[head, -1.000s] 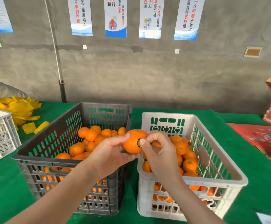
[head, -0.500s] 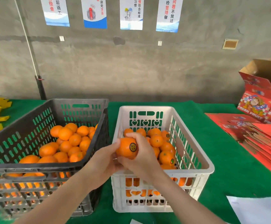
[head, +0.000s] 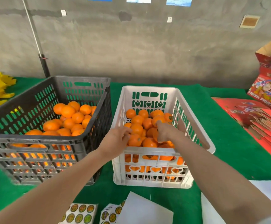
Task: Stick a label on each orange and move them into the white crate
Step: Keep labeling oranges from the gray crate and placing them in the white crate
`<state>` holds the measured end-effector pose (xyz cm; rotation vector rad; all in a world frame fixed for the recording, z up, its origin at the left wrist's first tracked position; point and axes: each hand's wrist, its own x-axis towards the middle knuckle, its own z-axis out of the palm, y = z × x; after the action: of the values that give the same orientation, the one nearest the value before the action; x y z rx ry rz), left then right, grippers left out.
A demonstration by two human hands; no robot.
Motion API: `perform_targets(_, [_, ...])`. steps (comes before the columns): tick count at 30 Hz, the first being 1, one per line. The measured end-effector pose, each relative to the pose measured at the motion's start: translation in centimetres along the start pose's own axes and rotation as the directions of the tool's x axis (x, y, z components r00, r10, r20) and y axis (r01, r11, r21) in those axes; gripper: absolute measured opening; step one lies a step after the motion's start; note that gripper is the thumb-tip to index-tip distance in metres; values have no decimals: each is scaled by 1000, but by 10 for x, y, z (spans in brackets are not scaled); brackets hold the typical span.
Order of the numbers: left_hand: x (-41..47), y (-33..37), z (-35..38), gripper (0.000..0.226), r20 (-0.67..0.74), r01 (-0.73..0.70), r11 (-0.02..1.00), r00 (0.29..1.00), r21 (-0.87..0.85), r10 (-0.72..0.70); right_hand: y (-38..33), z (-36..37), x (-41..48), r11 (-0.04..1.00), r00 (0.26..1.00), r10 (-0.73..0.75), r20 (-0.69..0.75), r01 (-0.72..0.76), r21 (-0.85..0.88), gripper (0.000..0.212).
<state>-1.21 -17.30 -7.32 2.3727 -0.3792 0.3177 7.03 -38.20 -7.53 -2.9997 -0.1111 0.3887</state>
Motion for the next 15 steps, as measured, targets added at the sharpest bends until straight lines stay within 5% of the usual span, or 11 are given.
perform_targets(3, [-6, 3, -4, 23, -105, 26, 991, 994, -129, -39, -2, -5, -9, 999, 997, 24, -72, -25, -20, 79])
perform_targets(5, [-15, 3, -6, 20, -195, 53, 972, 976, -229, -99, -12, -13, -28, 981, 933, -50, -356, 112, 156, 61])
perform_targets(7, [-29, 2, -8, 19, -216, 64, 953, 967, -297, -132, -30, -13, -65, 845, 683, -120, -720, 451, 287, 30])
perform_targets(9, [-42, 1, -10, 21, -215, 71, 936, 965, -345, -152, -48, 5, -109, 620, 488, -284, -825, 750, 231, 9])
perform_targets(11, [-49, 2, -15, 27, -229, 91, 896, 951, -434, -208, -65, 43, -143, 512, 540, -557, -630, 822, 251, 15])
perform_targets(13, [-53, 5, -20, 26, -217, 118, 851, 941, -511, -260, -74, 86, -152, 634, 673, -734, -96, 729, 257, 20])
perform_targets(15, [-61, 7, -21, 24, -218, 130, 848, 936, -515, -276, -74, 121, -140, 763, 712, -633, 306, 639, 91, 45])
